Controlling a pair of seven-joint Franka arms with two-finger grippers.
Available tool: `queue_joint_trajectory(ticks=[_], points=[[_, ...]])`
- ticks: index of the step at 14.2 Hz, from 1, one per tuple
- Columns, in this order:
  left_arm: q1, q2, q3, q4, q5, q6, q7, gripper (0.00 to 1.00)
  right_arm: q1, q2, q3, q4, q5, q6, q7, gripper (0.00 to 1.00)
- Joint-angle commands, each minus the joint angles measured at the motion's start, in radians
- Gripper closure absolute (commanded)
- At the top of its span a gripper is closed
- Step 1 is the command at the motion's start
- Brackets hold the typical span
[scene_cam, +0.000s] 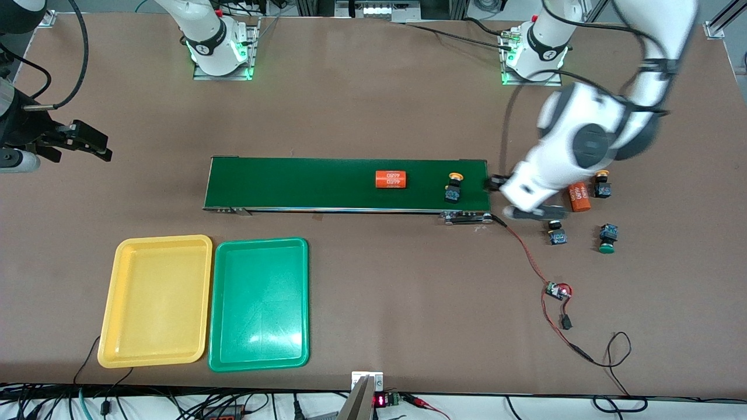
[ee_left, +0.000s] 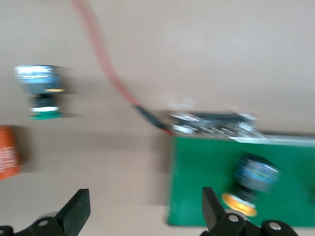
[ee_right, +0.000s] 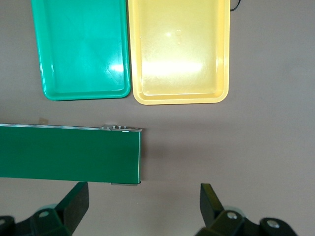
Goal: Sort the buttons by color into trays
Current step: 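Place the push button on the belt and withdraw the left gripper, then lower the right gripper over the belt while the left gripper grasps green button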
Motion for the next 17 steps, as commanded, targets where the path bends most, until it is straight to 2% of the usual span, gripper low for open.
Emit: queue_joint_trajectory(ticks=[1, 3, 6, 10, 17], points=[[0.082, 0.089, 0.021, -0.007, 0.133, 0.069, 0.004, 0.0, -0.009, 0.008, 0.002, -0.005, 0.013, -0.012, -0.012, 0.0], [0.142, 0.146, 0.036, -0.016, 0.224, 0.128, 0.01, 0.0, -0.007, 0.025, 0.002, -0.01, 0.004, -0.012, -0.014, 0.0], [0.194, 0.2, 0.035, -0.002, 0.226, 0.15, 0.01, 0.0, -0.007, 0.042, 0.002, -0.01, -0.001, -0.014, -0.014, 0.0], [0.192, 0.266, 0.035, 0.015, 0.214, 0.249, 0.007, 0.0, 0.002, 0.044, 0.008, -0.008, -0.002, -0.124, -0.012, 0.0], [0.177, 0.349, 0.035, 0.075, 0.226, 0.263, 0.016, 0.0, 0.011, 0.034, 0.014, -0.036, 0.013, -0.161, -0.014, 0.0]])
